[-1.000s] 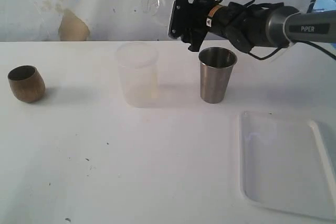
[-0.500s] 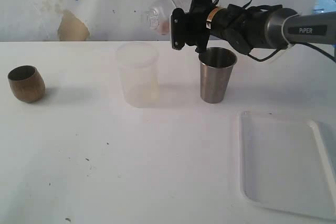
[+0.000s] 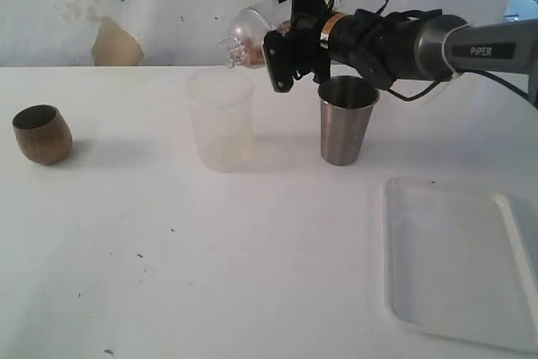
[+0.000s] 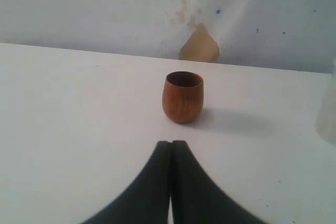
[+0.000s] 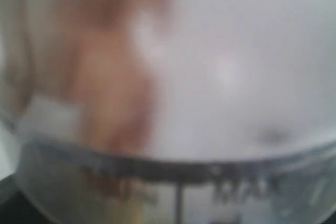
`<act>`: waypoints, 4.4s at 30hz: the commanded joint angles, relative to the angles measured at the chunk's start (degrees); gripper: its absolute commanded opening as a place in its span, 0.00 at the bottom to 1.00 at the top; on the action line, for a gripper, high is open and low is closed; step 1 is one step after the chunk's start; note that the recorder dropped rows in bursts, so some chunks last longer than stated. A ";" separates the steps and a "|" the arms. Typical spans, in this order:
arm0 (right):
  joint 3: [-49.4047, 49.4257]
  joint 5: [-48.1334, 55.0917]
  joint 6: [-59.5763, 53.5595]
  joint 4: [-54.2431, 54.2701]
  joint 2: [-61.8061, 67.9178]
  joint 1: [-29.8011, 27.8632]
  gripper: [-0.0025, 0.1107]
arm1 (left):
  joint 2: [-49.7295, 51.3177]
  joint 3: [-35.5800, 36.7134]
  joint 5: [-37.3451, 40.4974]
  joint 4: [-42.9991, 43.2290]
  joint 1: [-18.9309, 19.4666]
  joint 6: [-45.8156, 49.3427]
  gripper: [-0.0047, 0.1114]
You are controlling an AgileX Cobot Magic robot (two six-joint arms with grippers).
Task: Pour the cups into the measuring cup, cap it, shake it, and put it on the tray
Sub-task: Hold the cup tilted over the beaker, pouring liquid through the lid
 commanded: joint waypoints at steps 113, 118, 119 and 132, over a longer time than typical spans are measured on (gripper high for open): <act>0.29 -7.37 -26.97 -1.17 -2.49 1.03 0.02 | -0.27 0.30 -0.10 -0.10 -0.05 -0.13 0.04; 0.29 -7.71 -28.26 -1.17 -2.49 1.21 0.02 | -0.27 0.30 -0.10 -0.10 -0.05 -0.13 0.04; 0.29 -7.71 -28.26 -1.17 -2.49 1.21 0.02 | -0.27 0.30 -0.10 -0.10 -0.05 -0.13 0.04; 0.29 -7.72 -31.19 -1.06 -2.49 1.21 0.02 | -0.27 0.30 -0.10 -0.10 -0.05 -0.13 0.04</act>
